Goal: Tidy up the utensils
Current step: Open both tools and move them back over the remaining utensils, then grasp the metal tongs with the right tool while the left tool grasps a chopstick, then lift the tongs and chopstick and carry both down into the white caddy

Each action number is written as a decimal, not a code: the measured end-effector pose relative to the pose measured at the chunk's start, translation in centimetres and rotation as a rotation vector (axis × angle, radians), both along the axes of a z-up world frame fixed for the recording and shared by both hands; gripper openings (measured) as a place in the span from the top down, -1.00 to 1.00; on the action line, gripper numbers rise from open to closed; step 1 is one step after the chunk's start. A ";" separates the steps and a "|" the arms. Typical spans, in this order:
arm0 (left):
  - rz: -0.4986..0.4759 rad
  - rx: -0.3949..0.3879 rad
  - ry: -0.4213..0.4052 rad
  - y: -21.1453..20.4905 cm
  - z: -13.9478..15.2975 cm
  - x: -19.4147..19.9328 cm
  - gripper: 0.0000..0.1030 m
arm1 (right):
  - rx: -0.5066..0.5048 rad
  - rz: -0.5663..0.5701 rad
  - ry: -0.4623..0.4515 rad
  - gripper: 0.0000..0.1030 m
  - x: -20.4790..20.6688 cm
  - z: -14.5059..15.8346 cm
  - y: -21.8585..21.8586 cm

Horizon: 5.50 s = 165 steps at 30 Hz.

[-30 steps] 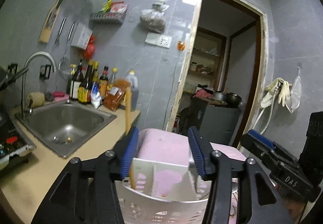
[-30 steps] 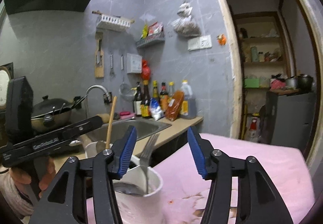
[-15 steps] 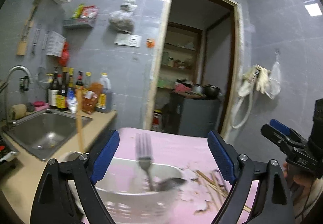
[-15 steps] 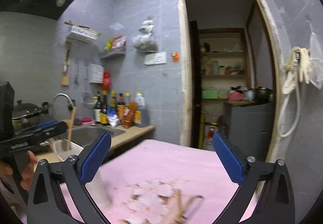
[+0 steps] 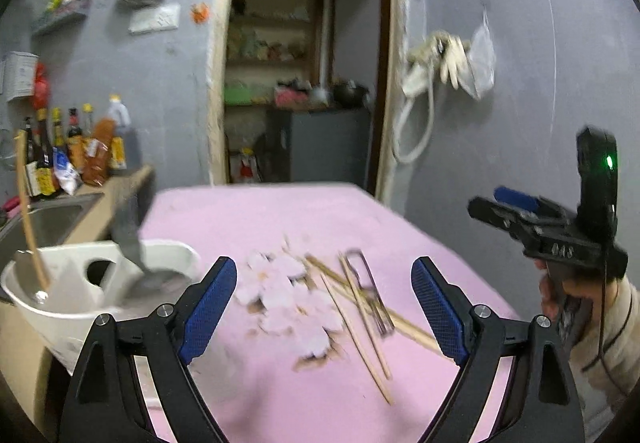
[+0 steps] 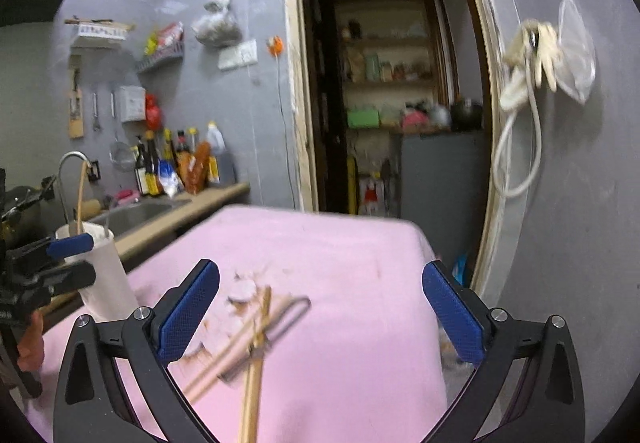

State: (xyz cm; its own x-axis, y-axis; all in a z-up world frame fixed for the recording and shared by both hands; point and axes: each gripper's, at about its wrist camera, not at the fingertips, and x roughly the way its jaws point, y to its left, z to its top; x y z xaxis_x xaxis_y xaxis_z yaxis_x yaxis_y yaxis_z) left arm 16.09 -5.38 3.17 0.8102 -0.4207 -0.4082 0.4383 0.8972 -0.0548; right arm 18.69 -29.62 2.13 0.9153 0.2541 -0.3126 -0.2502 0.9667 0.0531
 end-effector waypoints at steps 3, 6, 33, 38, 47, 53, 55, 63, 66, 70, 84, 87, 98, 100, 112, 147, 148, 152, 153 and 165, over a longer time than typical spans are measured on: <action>-0.022 0.038 0.050 -1.4 -1.3 0.6 -0.62 | 0.010 0.007 0.075 -0.85 1.0 -1.1 -0.4; -0.037 0.080 0.097 -2.3 -2.5 1.3 -0.36 | 0.006 0.021 0.141 -0.63 2.1 -2.3 -0.4; -0.100 0.089 0.536 -5.0 -9.7 10.8 0.68 | -0.108 0.202 0.526 0.20 11.3 -7.9 5.6; -0.083 0.079 0.551 -4.6 -9.6 11.1 0.89 | -0.105 0.223 0.536 0.54 11.3 -7.7 5.3; -0.030 0.066 0.559 -3.1 -8.9 9.4 0.93 | -0.193 0.209 0.544 0.65 9.5 -7.3 4.7; -0.041 0.087 0.548 -3.5 -9.0 9.6 0.91 | -0.185 0.199 0.560 0.64 9.4 -7.2 4.3; -0.047 0.071 0.558 -3.3 -9.0 9.8 0.91 | -0.201 0.198 0.565 0.63 10.0 -7.3 5.0; -0.066 0.054 0.576 -3.3 -9.1 10.2 0.91 | -0.260 0.177 0.599 0.54 13.1 -7.6 7.7; -0.070 0.045 0.585 -3.3 -9.1 10.3 0.91 | -0.303 0.166 0.617 0.42 14.0 -8.0 8.4; -0.079 0.034 0.593 -3.3 -9.1 10.5 0.90 | -0.311 0.159 0.636 0.34 15.2 -8.2 8.8; -0.100 0.027 0.546 -3.6 -8.5 8.9 0.96 | -0.148 0.128 0.495 0.62 11.2 -7.1 5.6; -0.118 0.005 0.499 -3.2 -7.7 7.7 0.96 | -0.100 0.116 0.377 0.62 8.3 -6.1 4.6; -0.044 -0.151 0.189 0.5 -3.2 2.0 0.96 | -0.073 0.073 -0.013 0.62 0.6 -1.1 5.4; -0.025 -0.204 0.136 1.5 -2.2 1.4 0.96 | -0.061 0.084 -0.067 0.62 -0.1 -0.2 6.1; 0.087 -0.367 -0.072 9.9 4.5 -0.5 0.96 | -0.021 0.182 -0.227 0.63 -2.0 4.6 9.9; 0.578 -0.491 -0.293 22.8 2.4 3.5 0.96 | 0.111 0.417 -0.236 0.62 2.9 3.0 21.3; 0.583 -0.482 -0.289 22.6 2.0 3.6 0.96 | 0.107 0.418 -0.233 0.62 2.9 2.9 21.3; 0.592 -0.426 -0.307 21.7 1.5 3.3 0.96 | 0.099 0.420 -0.218 0.62 3.2 2.3 21.6; 0.592 -0.407 -0.316 21.4 1.4 3.1 0.96 | 0.096 0.421 -0.212 0.62 3.3 2.1 21.7; 0.562 -0.307 -0.251 20.1 -0.6 1.8 0.95 | 0.083 0.435 -0.154 0.60 3.8 0.7 22.2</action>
